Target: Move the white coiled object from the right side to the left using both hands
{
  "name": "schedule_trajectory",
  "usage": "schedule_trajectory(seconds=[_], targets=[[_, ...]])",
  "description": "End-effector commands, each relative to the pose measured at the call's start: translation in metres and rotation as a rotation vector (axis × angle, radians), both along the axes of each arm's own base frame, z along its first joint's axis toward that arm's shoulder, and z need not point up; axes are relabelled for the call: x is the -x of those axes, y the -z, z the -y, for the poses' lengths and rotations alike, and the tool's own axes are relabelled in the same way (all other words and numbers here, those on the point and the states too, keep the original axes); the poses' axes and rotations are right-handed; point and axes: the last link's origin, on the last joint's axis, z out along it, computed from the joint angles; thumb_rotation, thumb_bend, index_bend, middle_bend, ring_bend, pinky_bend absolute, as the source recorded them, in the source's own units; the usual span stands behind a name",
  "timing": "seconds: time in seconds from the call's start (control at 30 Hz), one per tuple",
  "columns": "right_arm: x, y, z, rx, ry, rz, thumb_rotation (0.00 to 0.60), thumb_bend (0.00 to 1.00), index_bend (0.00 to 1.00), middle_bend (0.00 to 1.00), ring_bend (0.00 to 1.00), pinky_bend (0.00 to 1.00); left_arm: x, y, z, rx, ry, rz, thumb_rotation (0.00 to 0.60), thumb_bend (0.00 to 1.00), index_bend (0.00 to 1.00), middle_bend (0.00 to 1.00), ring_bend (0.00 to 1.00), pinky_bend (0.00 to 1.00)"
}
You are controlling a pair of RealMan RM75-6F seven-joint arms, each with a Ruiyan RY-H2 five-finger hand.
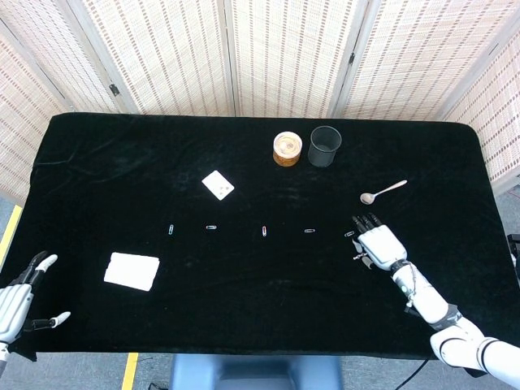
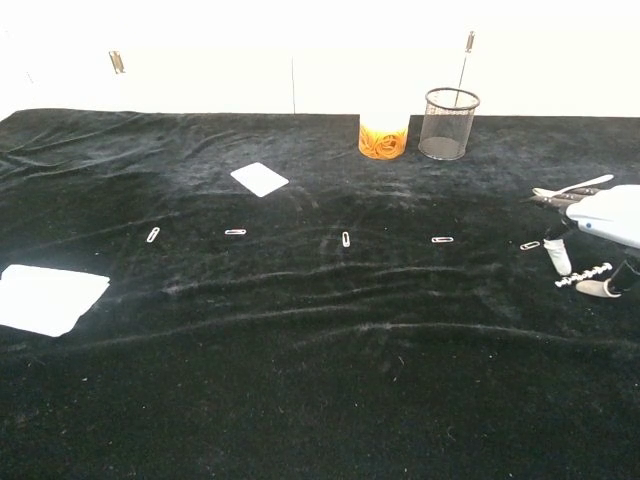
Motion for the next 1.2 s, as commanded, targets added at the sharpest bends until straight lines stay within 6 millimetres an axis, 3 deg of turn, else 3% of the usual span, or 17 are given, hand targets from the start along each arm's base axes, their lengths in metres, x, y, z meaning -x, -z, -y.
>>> schedule_trajectory(seconds=[0.03,0.23,0.5,0.83,1.03,1.2], targets=[[0.001,0.001,0.001,-0.006,0.01,-0.008,0.6,0.35,0.55,0.0,0.05,0.06,0.0,-0.001,0.0,-0.002,-0.001,0.002,0.6,0.15,0.0,0.0,0.18,0.33],[0.002,0.002,0.001,-0.011,0.017,-0.019,0.6,0.4,0.61,0.01,0.06,0.06,0.001,-0.002,0.001,-0.006,-0.003,0.01,0.6,0.15,0.0,0.0,0.18,0.33],[-0.003,-0.003,0.001,0.035,0.017,0.039,0.6,0.54,0.8,0.12,0.09,0.06,0.001,-0.003,0.002,-0.012,0.0,0.015,0.6,0.15,0.0,0.0,0.18,0.33],[-0.011,-0.021,-0.002,0.114,-0.034,0.107,0.6,0.55,0.88,0.19,0.13,0.09,0.001,-0.002,0.001,-0.011,0.001,0.017,0.6,0.15,0.0,0.0,0.18,0.33],[-0.033,-0.022,0.01,0.137,-0.092,0.138,0.6,0.55,0.88,0.2,0.13,0.1,0.002,-0.002,-0.001,-0.005,-0.006,0.019,0.6,0.15,0.0,0.0,0.18,0.33],[-0.059,-0.001,0.027,0.099,-0.12,0.145,0.6,0.55,0.88,0.2,0.13,0.1,0.003,-0.004,-0.001,-0.009,-0.013,0.021,0.6,0.15,0.0,0.0,0.18,0.33]])
